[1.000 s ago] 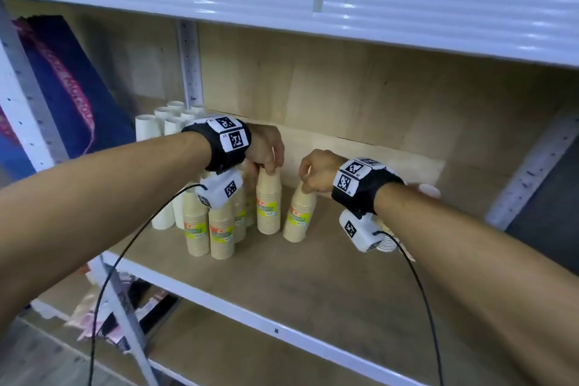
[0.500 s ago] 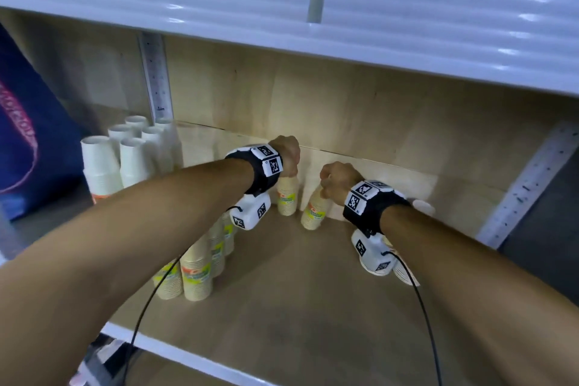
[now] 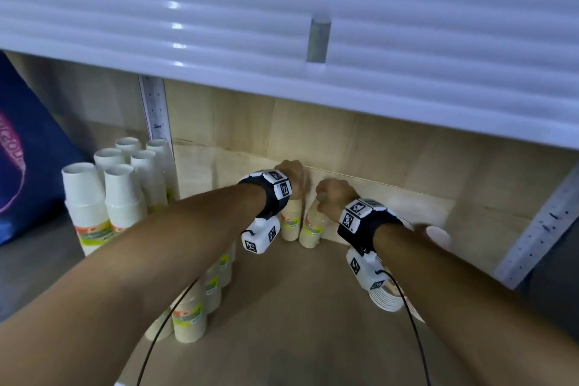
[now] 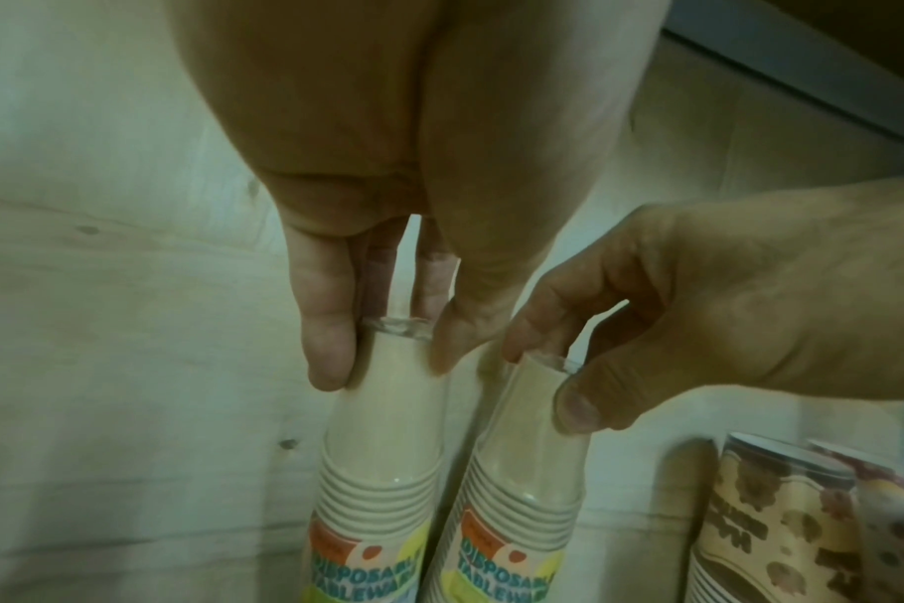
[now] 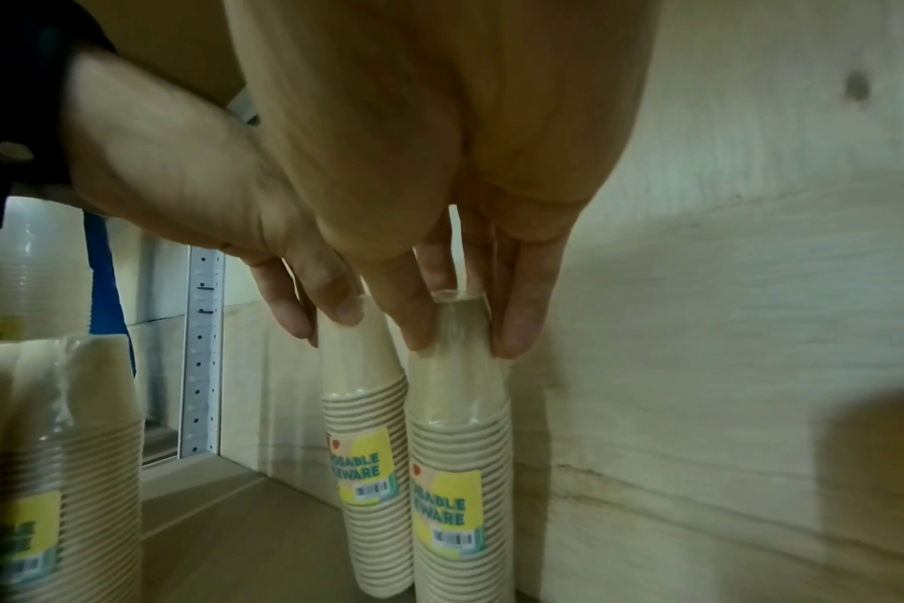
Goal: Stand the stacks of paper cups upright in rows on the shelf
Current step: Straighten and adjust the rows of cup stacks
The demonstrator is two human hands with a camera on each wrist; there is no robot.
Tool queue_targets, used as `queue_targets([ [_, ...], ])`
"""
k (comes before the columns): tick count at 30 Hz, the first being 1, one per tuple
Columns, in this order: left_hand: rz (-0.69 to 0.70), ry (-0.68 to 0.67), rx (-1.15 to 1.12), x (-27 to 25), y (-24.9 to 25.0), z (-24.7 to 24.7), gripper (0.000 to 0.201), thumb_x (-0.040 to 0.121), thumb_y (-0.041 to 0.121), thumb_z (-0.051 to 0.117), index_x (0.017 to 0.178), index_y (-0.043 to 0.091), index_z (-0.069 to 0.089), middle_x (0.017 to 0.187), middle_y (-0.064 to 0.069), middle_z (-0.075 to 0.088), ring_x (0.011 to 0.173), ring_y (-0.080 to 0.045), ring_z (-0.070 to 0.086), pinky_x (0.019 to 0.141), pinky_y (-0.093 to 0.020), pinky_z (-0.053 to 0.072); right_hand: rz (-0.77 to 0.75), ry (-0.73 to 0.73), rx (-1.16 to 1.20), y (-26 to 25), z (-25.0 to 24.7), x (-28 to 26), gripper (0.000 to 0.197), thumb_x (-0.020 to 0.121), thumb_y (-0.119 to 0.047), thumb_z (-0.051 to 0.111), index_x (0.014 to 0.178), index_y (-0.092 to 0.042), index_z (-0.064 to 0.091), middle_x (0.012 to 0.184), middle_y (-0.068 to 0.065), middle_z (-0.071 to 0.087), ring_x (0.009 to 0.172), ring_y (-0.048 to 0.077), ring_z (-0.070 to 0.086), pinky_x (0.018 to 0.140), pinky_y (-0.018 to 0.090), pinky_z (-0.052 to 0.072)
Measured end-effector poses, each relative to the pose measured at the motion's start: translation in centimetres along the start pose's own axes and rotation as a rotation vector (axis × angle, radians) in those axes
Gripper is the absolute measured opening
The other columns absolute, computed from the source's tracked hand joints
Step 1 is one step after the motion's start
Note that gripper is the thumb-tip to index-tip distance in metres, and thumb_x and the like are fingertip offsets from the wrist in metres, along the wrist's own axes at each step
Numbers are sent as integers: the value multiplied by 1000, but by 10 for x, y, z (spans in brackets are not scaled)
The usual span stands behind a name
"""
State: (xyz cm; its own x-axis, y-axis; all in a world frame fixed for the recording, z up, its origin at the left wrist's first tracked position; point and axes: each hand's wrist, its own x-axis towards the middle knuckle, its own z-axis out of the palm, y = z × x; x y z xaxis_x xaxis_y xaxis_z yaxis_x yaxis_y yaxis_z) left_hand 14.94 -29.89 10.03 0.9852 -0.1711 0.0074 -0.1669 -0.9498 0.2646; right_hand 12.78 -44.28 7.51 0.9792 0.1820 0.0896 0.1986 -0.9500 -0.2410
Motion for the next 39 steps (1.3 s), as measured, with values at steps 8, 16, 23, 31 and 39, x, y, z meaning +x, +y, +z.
queue_targets([
  [8,44,29,-15,11,4,11,29,96,13,55,121,4,66,124,-13,64,114,-28,62,83,-28,47,-50,45,82,0,6,13,33,87,-9,59,118,-10,66,124,9,63,116,27,58,92,27,46],
  [16,14,-44,-56,8,1,4,13,88,9,64,86,15,54,76,-2,48,74,-20,56,55,-22,40,19,52,133,3,12,16,42,84,-9,63,126,-13,61,131,7,59,121,24,55,89,22,41],
  [23,13,-109,-62,-14,-5,-33,22,84,13,73,102,8,62,94,-9,51,76,-23,50,60,-28,45,17,74,104,-3,-5,6,36,86,-21,65,121,-14,63,126,8,60,116,25,57,90,26,45],
  [31,-57,-174,-3,-76,-27,-95,38,87,20,73,120,0,66,113,-17,70,98,-31,71,90,-42,57,-102,26,94,-54,-40,-16,31,81,-32,71,109,-19,66,114,4,63,103,22,60,85,26,48],
  [39,-176,-241,2,-147,-78,-130,29,85,8,73,113,5,68,80,-10,65,75,-28,64,61,-30,58,-250,-80,121,-134,-51,-52,27,83,-23,74,108,-15,68,92,-2,60,82,17,59,64,21,42],
])
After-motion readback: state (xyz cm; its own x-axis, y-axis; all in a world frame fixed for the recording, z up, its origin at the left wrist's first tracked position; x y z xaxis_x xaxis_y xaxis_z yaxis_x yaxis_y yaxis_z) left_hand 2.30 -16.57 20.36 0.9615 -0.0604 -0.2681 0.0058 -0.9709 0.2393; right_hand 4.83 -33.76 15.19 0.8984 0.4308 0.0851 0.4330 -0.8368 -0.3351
